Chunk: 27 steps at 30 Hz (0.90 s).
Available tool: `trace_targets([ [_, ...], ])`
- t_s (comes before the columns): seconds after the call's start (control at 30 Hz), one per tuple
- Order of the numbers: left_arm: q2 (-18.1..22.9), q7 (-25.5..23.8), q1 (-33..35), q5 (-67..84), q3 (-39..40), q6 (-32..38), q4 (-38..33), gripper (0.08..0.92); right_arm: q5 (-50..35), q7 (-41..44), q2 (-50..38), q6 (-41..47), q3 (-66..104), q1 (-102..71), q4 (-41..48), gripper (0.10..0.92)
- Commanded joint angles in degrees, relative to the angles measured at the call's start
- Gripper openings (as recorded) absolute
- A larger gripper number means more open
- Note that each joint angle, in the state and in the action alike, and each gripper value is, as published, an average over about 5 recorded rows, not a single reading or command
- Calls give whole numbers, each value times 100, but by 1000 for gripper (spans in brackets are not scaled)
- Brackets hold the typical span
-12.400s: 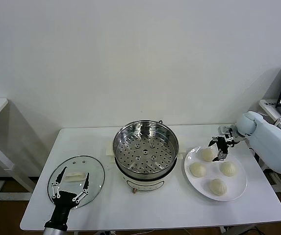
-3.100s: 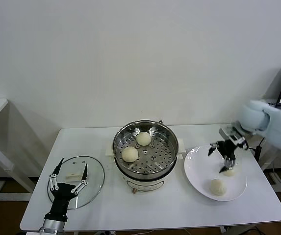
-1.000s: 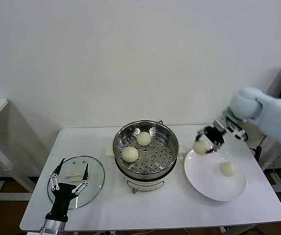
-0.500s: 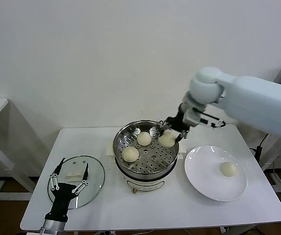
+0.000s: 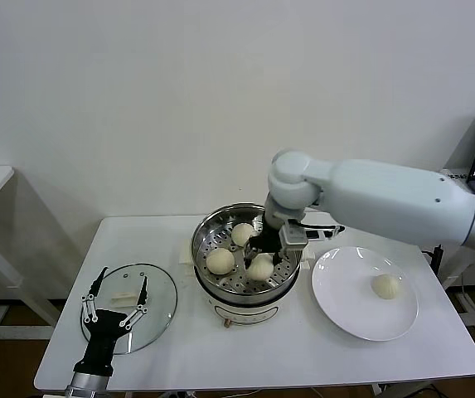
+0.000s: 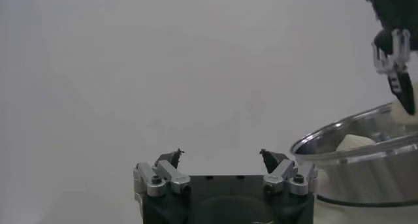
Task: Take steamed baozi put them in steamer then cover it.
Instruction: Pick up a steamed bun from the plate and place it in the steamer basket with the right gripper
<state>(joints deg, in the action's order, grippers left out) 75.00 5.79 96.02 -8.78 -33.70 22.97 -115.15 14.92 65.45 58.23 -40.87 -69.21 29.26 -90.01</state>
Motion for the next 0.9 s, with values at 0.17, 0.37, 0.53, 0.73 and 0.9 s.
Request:
trace_targets([
  [0.17, 9, 6, 2, 5, -3, 33, 22, 823, 591, -71, 198, -429, 25, -338, 14, 673],
  [0.37, 8, 6, -2, 6, -4, 41, 32, 823, 620, -72, 166, -474, 16, -312, -10, 689],
  [0.53, 9, 8, -11, 8, -6, 45, 38, 823, 642, -95, 181, -490, 5, -320, 1, 700],
  [0.73, 8, 9, -8, 10, -19, 57, 58, 823, 650, -134, 151, -466, 14, -306, -19, 740],
  [0.9, 9, 8, -20, 11, -19, 53, 63, 823, 594, -159, 52, -417, 183, -229, -49, 811],
])
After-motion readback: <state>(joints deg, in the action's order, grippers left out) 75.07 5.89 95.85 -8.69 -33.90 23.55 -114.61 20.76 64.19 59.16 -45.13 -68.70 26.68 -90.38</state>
